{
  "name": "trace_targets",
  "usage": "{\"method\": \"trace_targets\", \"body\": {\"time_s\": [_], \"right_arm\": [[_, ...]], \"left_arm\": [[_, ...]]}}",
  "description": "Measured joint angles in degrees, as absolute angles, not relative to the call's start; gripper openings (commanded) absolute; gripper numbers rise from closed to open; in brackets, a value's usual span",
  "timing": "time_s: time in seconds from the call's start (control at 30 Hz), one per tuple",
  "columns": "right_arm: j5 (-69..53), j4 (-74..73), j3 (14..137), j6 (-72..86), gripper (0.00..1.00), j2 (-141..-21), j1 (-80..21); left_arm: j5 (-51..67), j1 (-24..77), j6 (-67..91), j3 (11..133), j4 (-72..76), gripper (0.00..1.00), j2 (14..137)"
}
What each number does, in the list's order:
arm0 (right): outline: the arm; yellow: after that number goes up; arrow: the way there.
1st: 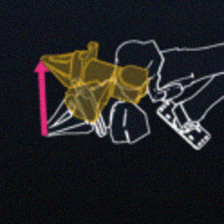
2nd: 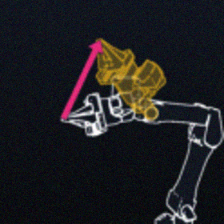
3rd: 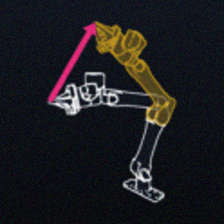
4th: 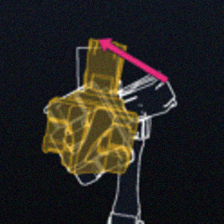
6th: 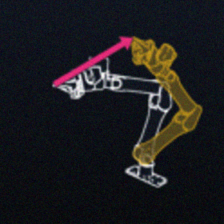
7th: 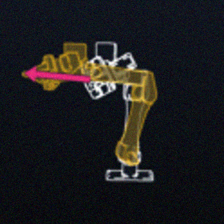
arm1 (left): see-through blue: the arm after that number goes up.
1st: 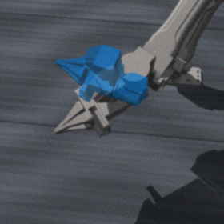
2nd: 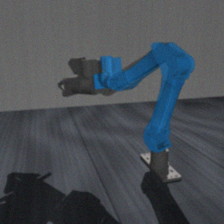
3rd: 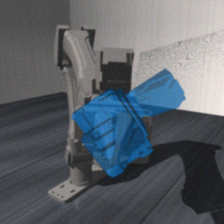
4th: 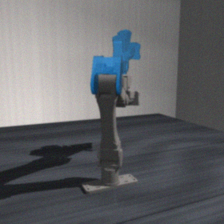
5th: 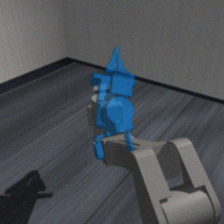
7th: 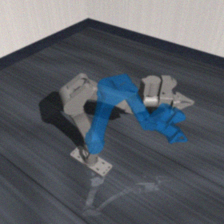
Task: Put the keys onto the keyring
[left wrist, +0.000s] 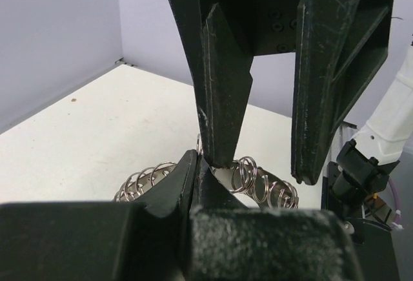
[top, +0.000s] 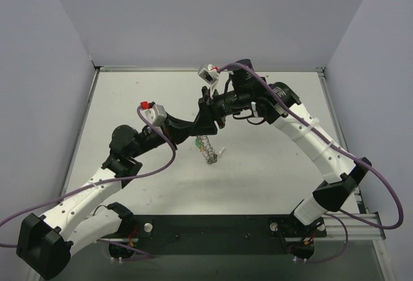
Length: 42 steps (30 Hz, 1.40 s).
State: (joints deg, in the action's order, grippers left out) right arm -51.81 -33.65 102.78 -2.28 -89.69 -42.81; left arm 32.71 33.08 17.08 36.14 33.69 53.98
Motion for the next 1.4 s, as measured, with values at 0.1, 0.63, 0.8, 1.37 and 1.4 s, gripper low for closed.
{"method": "trace_targets", "body": {"time_s": [0.1,0.63,0.8,1.37,1.4], "right_arm": [[-49.6,-33.6,102.9,-1.9,0.48,-89.6,-42.8],[-50.8,-2.0,70.8,10.4,0.69,-69.1,-30.0],[-57.3,7.4,70.1,13.7,0.60,-68.9,-32.1],[-62.4,15.1,70.0,17.0,0.36,-70.1,-35.8],[-62.4,15.3,70.0,17.1,0.35,-70.2,-35.9]], "left_arm": [[31.6,33.1,16.3,35.9,33.5,0.00,53.6],[34.6,33.1,17.0,26.0,46.1,0.00,48.3],[36.3,33.1,22.3,25.8,56.9,0.00,51.3],[36.5,33.1,31.7,25.8,71.9,0.00,55.2],[36.5,33.1,32.0,25.8,71.9,0.00,55.2]]}}
